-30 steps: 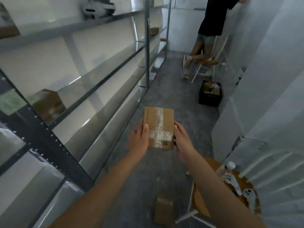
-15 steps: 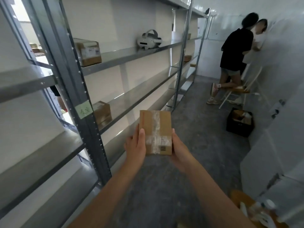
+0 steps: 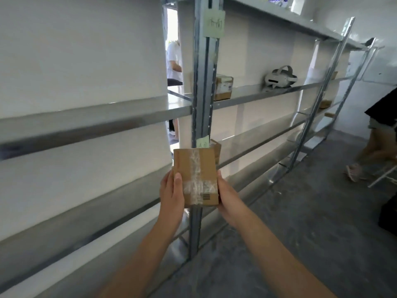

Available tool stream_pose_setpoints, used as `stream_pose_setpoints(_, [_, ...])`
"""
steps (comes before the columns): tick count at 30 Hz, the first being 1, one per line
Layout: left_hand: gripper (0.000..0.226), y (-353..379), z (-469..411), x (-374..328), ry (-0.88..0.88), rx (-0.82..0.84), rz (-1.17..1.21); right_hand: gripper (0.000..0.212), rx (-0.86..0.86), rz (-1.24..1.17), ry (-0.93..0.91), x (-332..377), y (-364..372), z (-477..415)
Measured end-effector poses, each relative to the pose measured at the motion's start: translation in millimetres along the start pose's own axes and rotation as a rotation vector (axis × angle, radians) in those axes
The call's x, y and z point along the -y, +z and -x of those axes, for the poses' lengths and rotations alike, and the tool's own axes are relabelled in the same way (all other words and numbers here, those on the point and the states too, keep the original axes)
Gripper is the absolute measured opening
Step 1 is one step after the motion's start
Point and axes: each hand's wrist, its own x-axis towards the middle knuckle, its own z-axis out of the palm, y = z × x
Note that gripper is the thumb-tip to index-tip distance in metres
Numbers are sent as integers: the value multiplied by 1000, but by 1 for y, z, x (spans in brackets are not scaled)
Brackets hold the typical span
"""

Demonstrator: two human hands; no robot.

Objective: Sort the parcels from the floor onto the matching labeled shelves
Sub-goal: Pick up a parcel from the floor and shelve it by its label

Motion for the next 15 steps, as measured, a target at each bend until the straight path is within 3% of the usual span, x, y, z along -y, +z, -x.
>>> stream_pose_setpoints(3, [37, -50, 10, -1, 13, -34, 85, 59, 65, 21, 42, -2, 44, -3])
stream_pose_setpoints(6, [41, -98, 27, -5, 45, -69, 115, 58, 145, 36, 68, -7, 88, -6])
stream_pose_setpoints(15, [44, -214, 65, 2, 113, -310, -38, 63, 418, 218, 45, -15, 210, 12])
